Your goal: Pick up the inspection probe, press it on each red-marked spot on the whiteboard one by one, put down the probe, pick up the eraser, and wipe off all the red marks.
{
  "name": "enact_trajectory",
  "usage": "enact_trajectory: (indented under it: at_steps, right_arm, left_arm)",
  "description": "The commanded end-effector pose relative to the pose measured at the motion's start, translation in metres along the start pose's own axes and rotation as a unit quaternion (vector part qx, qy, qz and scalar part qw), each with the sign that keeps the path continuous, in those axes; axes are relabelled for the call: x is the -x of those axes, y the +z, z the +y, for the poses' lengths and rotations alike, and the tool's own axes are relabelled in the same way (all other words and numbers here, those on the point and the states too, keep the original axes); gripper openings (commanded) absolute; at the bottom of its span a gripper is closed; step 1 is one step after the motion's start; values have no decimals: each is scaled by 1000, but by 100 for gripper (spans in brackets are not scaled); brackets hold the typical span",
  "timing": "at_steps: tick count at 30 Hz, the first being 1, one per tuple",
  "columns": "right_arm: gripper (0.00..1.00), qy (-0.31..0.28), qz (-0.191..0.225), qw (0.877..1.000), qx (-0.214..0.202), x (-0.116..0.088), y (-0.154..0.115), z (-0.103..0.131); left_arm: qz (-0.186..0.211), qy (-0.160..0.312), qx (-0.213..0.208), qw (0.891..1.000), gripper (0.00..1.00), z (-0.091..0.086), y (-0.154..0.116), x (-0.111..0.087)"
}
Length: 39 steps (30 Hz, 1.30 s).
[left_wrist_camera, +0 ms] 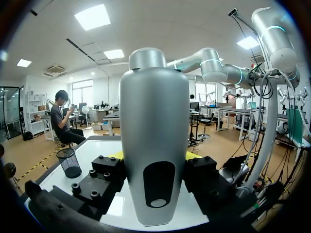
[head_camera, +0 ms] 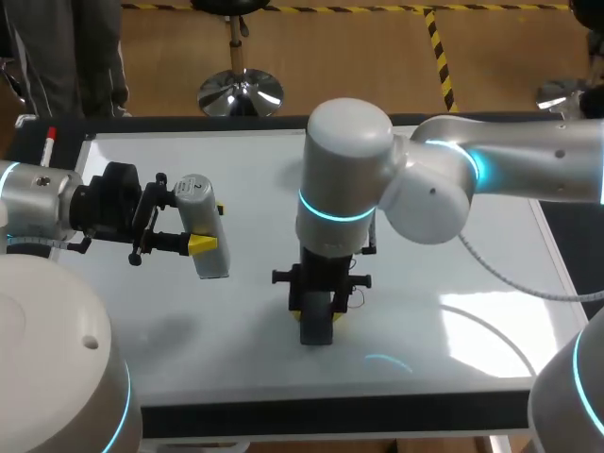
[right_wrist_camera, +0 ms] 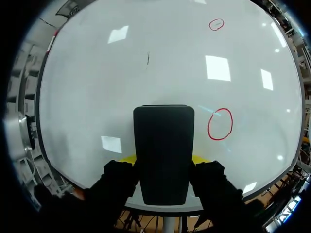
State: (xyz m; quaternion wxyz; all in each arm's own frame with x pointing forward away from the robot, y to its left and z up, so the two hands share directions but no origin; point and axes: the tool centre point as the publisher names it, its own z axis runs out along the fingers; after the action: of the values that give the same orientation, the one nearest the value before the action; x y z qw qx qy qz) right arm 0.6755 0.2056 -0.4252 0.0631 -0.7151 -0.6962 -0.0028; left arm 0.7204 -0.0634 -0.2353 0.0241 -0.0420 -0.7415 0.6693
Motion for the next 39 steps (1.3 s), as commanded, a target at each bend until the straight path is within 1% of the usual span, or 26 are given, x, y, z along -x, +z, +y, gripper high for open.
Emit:
enact_trajectory:
  at_steps: [1, 14, 24, 32, 36, 39]
  right_arm:
    - [0, 5, 2, 1000, -2, 14, 6, 3]
    - [0, 31, 1, 999, -13, 53, 11, 9]
    - [0, 62, 0, 998, -21, 94, 11, 16]
    - [0, 93, 3, 995, -39, 125, 24, 20]
    - [0, 109, 2, 993, -38, 138, 18, 23]
    - [0, 114, 4, 993, -31, 142, 7, 25]
  left_arm:
    - [0, 1, -1, 1000, 0, 0, 0, 0]
    - [0, 1, -1, 1000, 0, 0, 0, 0]
    - [0, 1, -1, 1000, 0, 0, 0, 0]
    - [0, 1, -1, 1000, 0, 0, 0, 0]
    - [0, 1, -1, 1000, 0, 0, 0, 0]
    - [0, 1, -1, 1000, 0, 0, 0, 0]
